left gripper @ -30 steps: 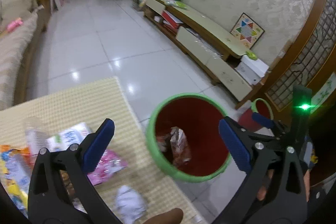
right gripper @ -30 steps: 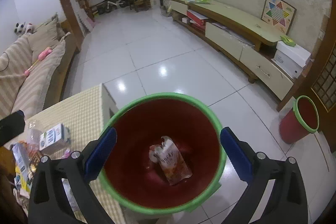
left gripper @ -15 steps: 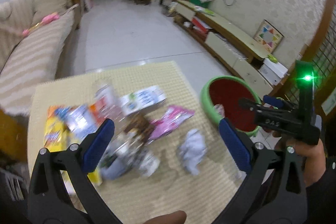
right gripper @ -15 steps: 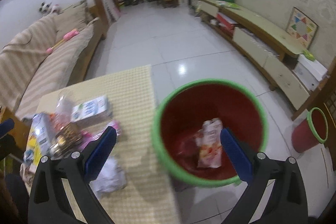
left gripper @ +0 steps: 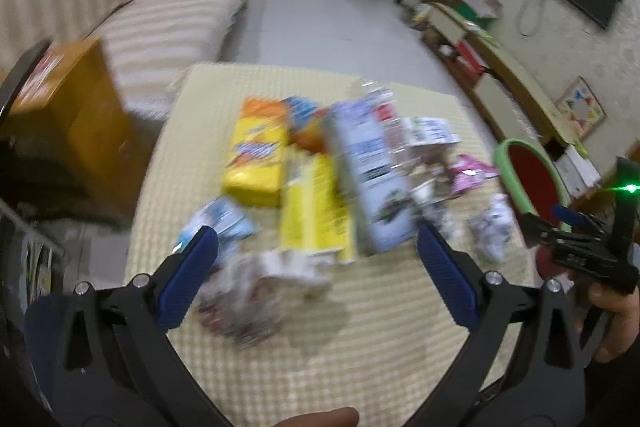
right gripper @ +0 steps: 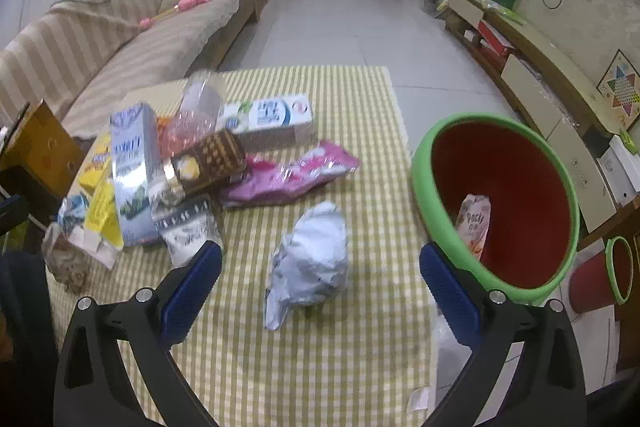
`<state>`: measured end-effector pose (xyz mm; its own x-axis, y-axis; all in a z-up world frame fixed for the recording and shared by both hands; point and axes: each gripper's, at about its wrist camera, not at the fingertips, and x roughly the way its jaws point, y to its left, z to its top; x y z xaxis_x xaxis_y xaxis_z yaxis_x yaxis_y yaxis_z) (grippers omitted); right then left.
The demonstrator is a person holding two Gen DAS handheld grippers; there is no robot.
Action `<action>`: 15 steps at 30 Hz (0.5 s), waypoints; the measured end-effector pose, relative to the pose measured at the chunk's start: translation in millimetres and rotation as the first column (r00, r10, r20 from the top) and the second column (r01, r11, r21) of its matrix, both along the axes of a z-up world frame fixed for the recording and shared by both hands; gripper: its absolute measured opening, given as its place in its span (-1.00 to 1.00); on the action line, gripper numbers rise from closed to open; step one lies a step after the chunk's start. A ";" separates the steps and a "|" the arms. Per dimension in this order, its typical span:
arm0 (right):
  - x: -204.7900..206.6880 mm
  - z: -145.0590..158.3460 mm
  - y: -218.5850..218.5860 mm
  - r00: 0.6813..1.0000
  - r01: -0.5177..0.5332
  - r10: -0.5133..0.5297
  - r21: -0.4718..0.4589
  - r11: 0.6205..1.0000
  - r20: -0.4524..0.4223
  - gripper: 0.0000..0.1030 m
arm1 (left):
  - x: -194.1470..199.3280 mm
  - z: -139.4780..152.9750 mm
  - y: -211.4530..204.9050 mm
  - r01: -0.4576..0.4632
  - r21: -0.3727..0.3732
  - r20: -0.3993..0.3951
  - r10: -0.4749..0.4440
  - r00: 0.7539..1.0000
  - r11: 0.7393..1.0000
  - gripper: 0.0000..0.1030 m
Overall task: Collect trash
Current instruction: 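Return to table, grasp crumpled paper with left tool while right grasps foil ball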
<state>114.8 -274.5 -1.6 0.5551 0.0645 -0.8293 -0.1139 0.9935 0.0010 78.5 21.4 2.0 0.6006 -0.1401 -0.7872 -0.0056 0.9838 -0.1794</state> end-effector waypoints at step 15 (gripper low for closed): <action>1.5 -25.3 3.3 0.998 -0.004 0.003 -0.008 1.000 -0.067 0.86 | -18.6 -47.1 32.8 -0.040 -0.018 -0.160 0.036 0.986 0.999 0.90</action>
<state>116.3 -271.3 -27.0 0.4976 0.0597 -0.8653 -0.1172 0.9931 0.0011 59.9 54.1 -45.2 0.4729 -0.1372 -0.8704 -0.0731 0.9783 -0.1939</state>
